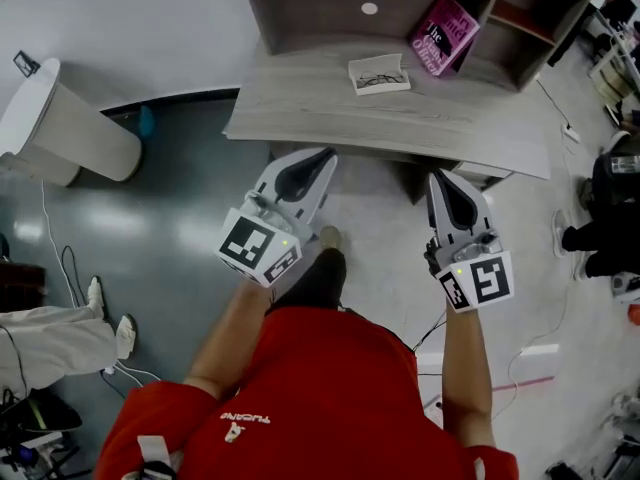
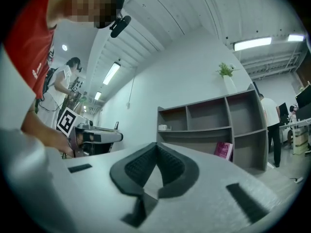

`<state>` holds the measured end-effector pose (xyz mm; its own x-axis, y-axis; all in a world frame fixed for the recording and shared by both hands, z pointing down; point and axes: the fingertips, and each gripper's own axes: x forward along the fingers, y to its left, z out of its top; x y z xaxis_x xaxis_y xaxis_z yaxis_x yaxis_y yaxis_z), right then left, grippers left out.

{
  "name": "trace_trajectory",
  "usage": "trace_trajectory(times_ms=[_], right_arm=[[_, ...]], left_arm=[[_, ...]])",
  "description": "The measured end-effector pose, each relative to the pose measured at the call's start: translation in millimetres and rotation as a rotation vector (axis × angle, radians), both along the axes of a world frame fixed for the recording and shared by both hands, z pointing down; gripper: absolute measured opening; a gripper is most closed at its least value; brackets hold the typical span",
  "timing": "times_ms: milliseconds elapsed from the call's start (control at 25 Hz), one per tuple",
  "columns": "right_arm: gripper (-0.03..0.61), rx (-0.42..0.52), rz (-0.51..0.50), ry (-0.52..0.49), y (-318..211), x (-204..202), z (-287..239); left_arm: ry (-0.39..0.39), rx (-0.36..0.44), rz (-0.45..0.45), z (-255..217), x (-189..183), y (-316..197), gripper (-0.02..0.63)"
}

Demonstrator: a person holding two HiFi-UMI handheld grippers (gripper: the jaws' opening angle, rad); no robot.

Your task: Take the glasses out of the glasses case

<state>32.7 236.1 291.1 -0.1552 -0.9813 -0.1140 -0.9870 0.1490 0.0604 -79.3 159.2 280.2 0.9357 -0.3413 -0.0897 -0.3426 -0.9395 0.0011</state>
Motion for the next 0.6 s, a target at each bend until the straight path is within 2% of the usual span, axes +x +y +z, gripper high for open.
trace_trajectory(times_ms=[280, 600], right_arm=[[0.005, -0.051, 0.012, 0.033, -93, 31, 3], [0.005, -0.125, -0.005, 0.100, -201, 57, 16]], left_arm=[[0.007, 0.012, 0.033, 6, 35, -91, 0.015], [0.005, -0.025, 0.099, 27, 67, -189, 0.015]])
